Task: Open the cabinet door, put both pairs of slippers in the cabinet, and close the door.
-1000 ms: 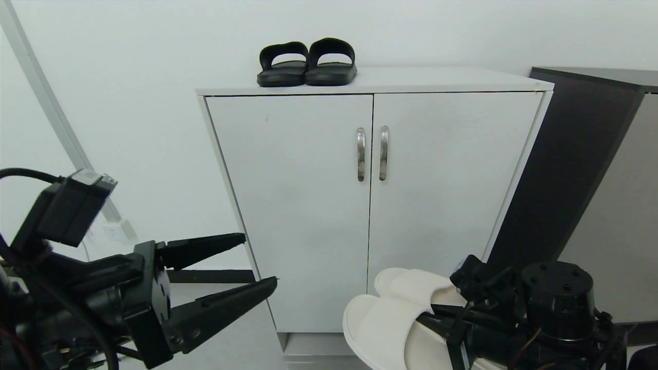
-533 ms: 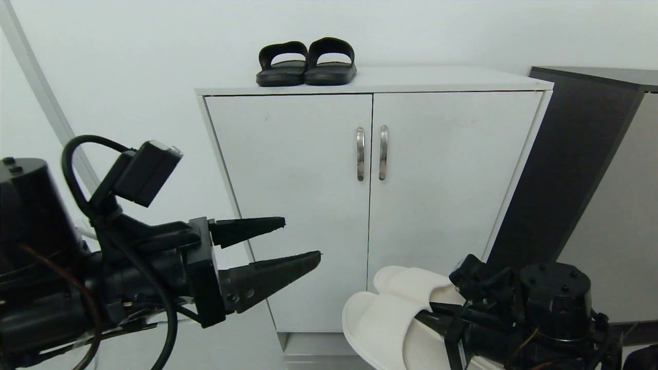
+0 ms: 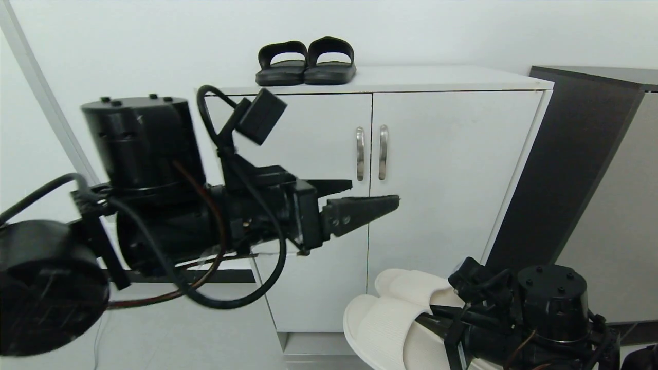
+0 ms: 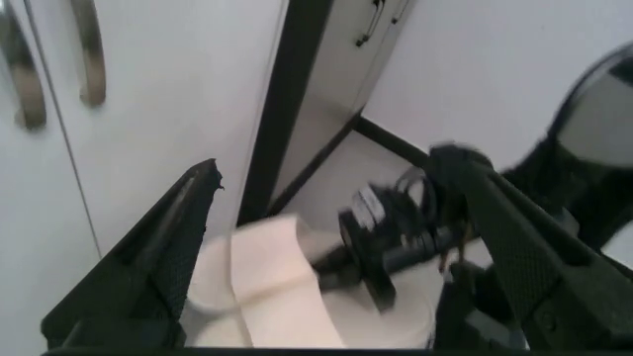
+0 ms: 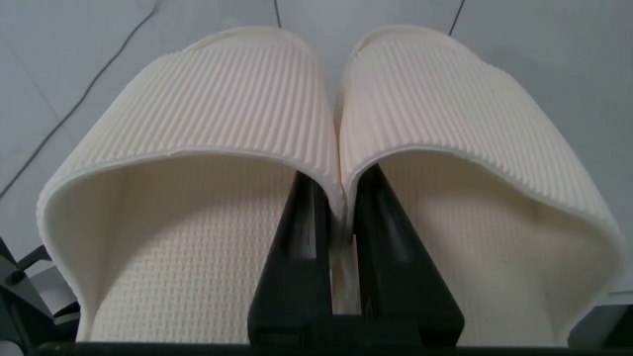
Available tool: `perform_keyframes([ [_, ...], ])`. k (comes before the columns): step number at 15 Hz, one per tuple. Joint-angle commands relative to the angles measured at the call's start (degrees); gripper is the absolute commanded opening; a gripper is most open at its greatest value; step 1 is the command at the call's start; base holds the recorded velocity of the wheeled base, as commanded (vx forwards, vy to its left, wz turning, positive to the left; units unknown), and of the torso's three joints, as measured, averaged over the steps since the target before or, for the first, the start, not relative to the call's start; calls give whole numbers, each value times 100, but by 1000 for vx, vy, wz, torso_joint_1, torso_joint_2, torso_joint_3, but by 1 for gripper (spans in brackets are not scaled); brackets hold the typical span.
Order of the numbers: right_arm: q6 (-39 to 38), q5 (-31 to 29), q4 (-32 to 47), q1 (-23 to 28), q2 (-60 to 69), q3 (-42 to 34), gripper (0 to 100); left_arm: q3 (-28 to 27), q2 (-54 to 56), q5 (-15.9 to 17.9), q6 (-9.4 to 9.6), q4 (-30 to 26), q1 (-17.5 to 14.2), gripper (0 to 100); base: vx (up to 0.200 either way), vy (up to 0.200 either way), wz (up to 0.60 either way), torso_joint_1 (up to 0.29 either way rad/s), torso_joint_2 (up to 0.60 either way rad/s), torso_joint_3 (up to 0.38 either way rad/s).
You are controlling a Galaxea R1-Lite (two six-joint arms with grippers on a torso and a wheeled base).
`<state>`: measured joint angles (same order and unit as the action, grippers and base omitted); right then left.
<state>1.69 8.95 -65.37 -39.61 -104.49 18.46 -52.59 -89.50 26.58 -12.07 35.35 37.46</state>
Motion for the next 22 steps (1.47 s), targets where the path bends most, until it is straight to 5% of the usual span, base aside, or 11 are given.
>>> perform_keyframes([
  [1,15,2,-2,-3,-19,0,0,-1060,-1069,23,-24,-46,7,100,0,0,0,0,0,0],
  [5,15,2,-126,14,-46,-18,0,-2431,-1843,234,-59,-626,-2,100,0,0,0,0,0,0],
  [6,15,2,-126,14,-63,-18,0,-2739,-2027,392,-243,-714,-37,100,0,0,0,0,0,0],
  [11,33,2,-275,6,-239,-9,0,-2915,-2159,981,-656,-714,-415,100,0,0,0,0,0,0],
  [22,33,-16,-424,14,-221,-158,0,-3785,-2616,-109,-612,-1224,-424,100,0,0,0,0,0,0],
])
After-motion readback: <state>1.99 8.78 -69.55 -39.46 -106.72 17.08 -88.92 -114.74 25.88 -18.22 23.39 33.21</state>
